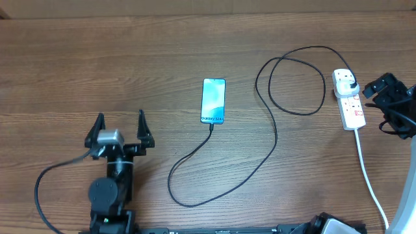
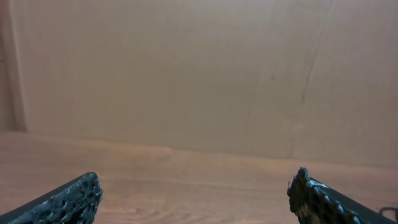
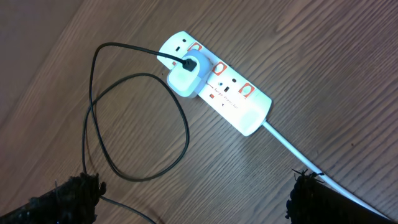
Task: Plug charger to phone and switch on socket
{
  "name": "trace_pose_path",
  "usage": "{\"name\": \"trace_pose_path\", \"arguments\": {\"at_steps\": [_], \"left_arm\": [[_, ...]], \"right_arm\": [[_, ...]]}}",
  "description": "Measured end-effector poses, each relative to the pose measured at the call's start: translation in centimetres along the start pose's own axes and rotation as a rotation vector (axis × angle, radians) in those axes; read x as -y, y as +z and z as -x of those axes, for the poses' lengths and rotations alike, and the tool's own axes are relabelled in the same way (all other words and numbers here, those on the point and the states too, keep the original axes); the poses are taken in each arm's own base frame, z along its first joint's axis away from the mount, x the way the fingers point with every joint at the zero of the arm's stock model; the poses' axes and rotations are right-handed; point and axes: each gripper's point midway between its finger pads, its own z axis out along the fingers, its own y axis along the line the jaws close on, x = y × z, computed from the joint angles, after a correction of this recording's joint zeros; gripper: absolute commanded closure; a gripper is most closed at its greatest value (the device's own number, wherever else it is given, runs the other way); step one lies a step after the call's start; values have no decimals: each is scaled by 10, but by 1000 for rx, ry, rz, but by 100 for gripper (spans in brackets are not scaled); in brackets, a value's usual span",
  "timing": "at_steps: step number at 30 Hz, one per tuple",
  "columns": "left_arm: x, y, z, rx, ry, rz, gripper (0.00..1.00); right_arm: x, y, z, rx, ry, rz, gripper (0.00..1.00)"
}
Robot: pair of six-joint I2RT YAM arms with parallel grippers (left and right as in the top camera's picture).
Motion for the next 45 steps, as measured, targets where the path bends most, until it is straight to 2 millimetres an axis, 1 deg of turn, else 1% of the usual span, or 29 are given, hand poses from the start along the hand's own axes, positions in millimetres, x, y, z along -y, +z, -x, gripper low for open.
{"name": "trace_pose_path", "arguments": {"at_steps": [7, 13, 23, 31, 33, 39, 45], "left_arm": [[-3, -15, 5, 68, 41, -2, 0], [-3, -20, 1, 52, 58, -3, 0], [-6, -29, -16, -11, 68, -1, 0], [-9, -35, -37, -96, 82, 4, 0], [-9, -37, -39, -104, 84, 5, 0], [-17, -40, -49, -144, 94, 25, 0], [-22, -43, -65, -214, 114, 25, 0]], "right_arm": [[0, 0, 0, 0, 0, 0, 0], [0, 0, 0, 0, 0, 0, 0], [0, 0, 0, 0, 0, 0, 0], [0, 0, 0, 0, 0, 0, 0], [0, 0, 0, 0, 0, 0, 0], [0, 0, 0, 0, 0, 0, 0], [0, 0, 0, 0, 0, -1, 0]]}}
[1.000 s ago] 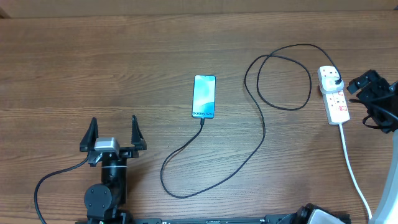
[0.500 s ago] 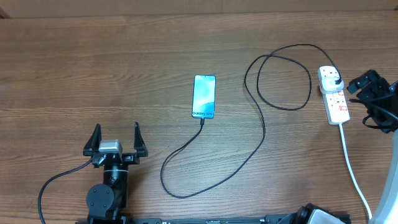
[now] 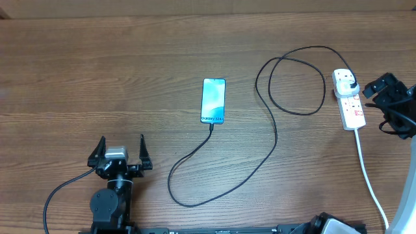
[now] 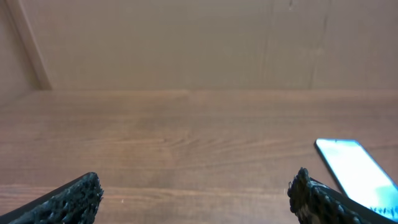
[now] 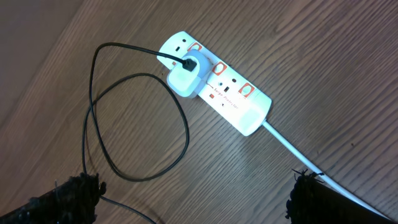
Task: Plug charger to phone and switch on socket
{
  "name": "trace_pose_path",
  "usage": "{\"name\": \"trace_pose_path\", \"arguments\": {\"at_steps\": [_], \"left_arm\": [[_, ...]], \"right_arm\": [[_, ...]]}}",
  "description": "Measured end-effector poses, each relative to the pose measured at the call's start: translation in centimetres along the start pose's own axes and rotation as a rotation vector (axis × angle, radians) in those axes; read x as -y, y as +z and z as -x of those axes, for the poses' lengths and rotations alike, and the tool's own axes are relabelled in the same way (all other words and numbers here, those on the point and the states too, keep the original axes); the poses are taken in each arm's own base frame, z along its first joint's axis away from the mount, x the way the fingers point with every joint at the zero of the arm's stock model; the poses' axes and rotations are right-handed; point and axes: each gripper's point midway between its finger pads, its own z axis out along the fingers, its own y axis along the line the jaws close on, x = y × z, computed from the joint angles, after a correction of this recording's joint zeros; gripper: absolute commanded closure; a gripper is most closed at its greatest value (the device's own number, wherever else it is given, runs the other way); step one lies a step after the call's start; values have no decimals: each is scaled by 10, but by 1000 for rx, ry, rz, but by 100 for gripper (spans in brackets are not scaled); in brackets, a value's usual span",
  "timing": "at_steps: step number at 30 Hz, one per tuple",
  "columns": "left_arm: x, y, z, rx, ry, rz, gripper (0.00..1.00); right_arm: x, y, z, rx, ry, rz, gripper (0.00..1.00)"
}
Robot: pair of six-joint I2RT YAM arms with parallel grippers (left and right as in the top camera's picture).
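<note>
A phone (image 3: 213, 100) with a lit blue screen lies flat mid-table, and the black charger cable (image 3: 224, 175) runs into its near end. The cable loops right to a white plug (image 5: 186, 76) seated in the white power strip (image 3: 349, 99). My left gripper (image 3: 121, 153) is open near the front left, well short of the phone (image 4: 356, 171), which shows at its right edge. My right gripper (image 5: 194, 198) is open above the table, hovering just right of the power strip (image 5: 217, 84); its switches are too small to read.
The power strip's white lead (image 3: 372, 185) trails toward the front right edge. A big loop of black cable (image 3: 292, 81) lies between phone and strip. A beige wall (image 4: 186, 43) stands behind the wooden table (image 3: 97, 58).
My left arm has drawn back toward the front edge and tilted down, so the table and phone now show in its wrist view. The right arm and the cable are unchanged.
</note>
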Motion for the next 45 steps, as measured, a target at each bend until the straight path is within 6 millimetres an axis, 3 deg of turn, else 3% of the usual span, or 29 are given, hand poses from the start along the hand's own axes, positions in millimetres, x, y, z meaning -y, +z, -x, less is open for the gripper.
{"name": "trace_pose_path", "arguments": {"at_steps": [45], "left_arm": [[14, -1, -4, -13, 53, -87, 0]], "right_arm": [[0, 0, 0, 0, 0, 0, 0]]}}
